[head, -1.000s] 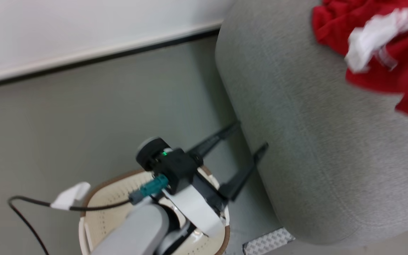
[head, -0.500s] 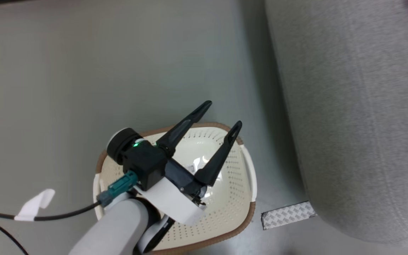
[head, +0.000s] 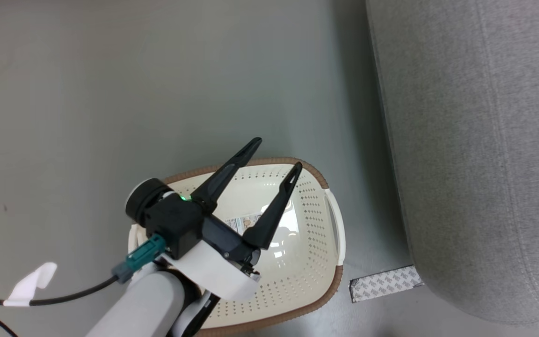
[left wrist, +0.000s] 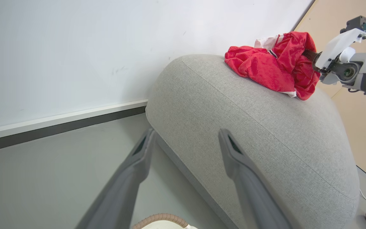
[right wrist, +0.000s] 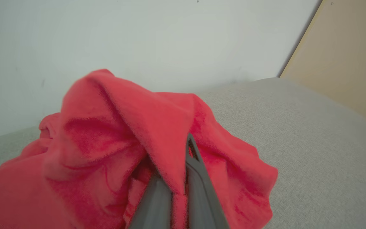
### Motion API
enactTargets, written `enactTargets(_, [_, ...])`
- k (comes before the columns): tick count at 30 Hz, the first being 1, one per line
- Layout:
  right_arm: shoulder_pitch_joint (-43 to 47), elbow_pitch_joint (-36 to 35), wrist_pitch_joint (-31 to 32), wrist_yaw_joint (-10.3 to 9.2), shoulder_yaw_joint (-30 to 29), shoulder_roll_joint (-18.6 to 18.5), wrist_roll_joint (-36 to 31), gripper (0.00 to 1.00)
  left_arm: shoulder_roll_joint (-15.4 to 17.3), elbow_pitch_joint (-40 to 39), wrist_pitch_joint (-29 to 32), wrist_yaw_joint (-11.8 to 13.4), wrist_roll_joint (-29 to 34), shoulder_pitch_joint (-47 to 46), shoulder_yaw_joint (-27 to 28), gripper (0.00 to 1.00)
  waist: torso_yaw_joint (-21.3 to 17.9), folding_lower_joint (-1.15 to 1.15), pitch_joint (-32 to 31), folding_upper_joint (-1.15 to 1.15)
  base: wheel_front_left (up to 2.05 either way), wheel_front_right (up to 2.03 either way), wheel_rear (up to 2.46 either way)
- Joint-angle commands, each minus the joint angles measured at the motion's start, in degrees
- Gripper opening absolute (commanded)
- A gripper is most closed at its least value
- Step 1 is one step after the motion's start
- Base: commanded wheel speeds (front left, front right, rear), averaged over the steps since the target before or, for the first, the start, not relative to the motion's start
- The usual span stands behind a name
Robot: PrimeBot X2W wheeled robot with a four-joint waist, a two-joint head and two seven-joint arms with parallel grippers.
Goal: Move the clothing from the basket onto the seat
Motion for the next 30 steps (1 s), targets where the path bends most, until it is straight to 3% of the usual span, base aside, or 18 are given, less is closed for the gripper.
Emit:
enactTargets(1, [0.4, 0.76, 0.09, -0.15, 0.12, -0.19, -0.6, 1.0, 0.07, 0.03, -0.54, 0.26, -0.34, 0.77, 0.35, 1.0, -0.49, 0.0, -1.12, 0.0, 0.0, 0.0, 0.0])
enactTargets(6, [1.9, 1.25, -0.13, -0.15, 3.33, 0.04, -1.95, 1.0, -0.2, 0.78, -1.92, 0.64, -1.91, 1.68, 1.2, 1.0, -1.16, 0.0, -3.94, 0.0, 0.0, 0.0, 0.0])
enactTargets(14, [10.43, -4.66, -1.42, -0.15, 11.55, 0.16, 2.78, 1.0, 0.26, 4.29, -4.51, 2.43, -3.5, 3.86, 3.65, 1.0, -0.74, 0.0, -9.66, 0.0, 0.0, 0.0, 0.0])
enactTargets(24, [29.61, -25.56, -1.08, -0.15, 16.87, 4.15, 8.36, 1.0, -0.84, 11.18, -7.99, 5.41, -5.31, 7.88, 8.24, 1.0, 2.8, 0.0, -17.48, 0.0, 0.0, 0.0, 0.0])
enactTargets(30, [40.37, -38.2, -0.24, -0.15, 16.71, 9.8, 7.36, 1.0, -1.91, 15.68, -8.83, 6.38, -5.74, 11.16, 11.28, 1.0, 5.44, 0.0, -22.57, 0.0, 0.0, 0.0, 0.0])
